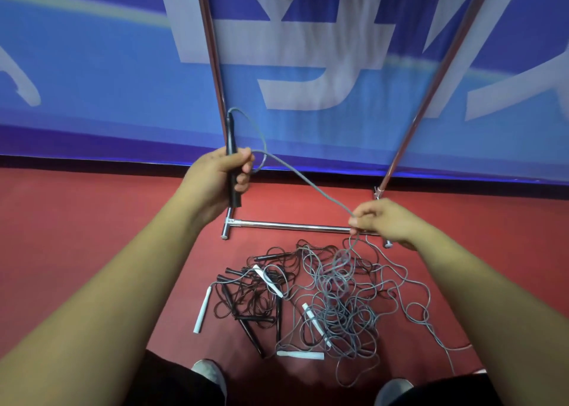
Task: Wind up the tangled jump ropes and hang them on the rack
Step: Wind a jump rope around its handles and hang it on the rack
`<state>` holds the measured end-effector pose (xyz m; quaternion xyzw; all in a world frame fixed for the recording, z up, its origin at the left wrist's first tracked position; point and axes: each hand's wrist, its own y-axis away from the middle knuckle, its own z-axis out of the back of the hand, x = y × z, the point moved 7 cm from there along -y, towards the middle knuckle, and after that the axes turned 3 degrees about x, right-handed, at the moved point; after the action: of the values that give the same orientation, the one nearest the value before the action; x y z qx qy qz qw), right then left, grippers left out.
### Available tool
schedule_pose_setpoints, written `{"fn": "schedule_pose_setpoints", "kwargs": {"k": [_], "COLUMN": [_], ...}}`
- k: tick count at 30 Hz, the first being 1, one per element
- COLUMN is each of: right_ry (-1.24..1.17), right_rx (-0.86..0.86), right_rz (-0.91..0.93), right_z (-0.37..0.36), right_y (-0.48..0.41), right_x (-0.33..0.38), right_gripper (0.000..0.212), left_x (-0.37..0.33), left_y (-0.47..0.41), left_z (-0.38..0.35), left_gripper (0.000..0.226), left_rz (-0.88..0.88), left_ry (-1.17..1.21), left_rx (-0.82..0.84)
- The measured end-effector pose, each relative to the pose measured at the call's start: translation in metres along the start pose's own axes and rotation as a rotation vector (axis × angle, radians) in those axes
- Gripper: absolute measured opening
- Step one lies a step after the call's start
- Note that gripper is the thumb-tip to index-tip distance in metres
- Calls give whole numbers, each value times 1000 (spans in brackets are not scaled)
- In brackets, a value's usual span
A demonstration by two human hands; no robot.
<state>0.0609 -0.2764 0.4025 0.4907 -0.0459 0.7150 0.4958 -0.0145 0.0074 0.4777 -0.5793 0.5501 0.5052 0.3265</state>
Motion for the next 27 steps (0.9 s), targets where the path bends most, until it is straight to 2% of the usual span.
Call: {"fn": "schedule_pose_setpoints", "kwargs": {"k": [2,3,4,5,7,9,11,15,18,20,24,27], "right_ry": [-298,-386,-401,-361,-207,-134,-104,-146,-92,11,206,198], "right_rx": [-152,-203,-228,-229,-170,-97,-81,-126,-94,-19,115,100], "right_rz": [59,90,115,143,204,261,318,365,390,370,135,7], "right_z": [13,17,18,16,4,-10,-15,-9,-10,-16,-15,-6], "right_y": [3,7,9,12,19,26,30,31,27,20,3,1], "right_x": [12,24,36,49,76,96,111,119,113,99,36,3], "right_gripper": [6,6,6,7,8,7,7,9,8,10,11,10], "left_x": [7,8,9,10,12,17,23,23,24,21,5,4], "left_y": [-2,-1,0,1,4,9,13,17,16,13,7,1], "left_z": [28,35,37,31,6,-25,-44,-54,-57,-56,-41,-18], "left_gripper": [16,16,15,12,7,14,16,15,15,15,20,20], "left_rz": [17,30,29,20,4,-3,-7,-14,9,14,5,42], "left_ry": [-438,-606,-677,-658,-501,-406,-415,-585,-517,-350,71,172], "left_rx": [-221,-297,-321,-290,-118,68,191,308,297,223,103,14]}}
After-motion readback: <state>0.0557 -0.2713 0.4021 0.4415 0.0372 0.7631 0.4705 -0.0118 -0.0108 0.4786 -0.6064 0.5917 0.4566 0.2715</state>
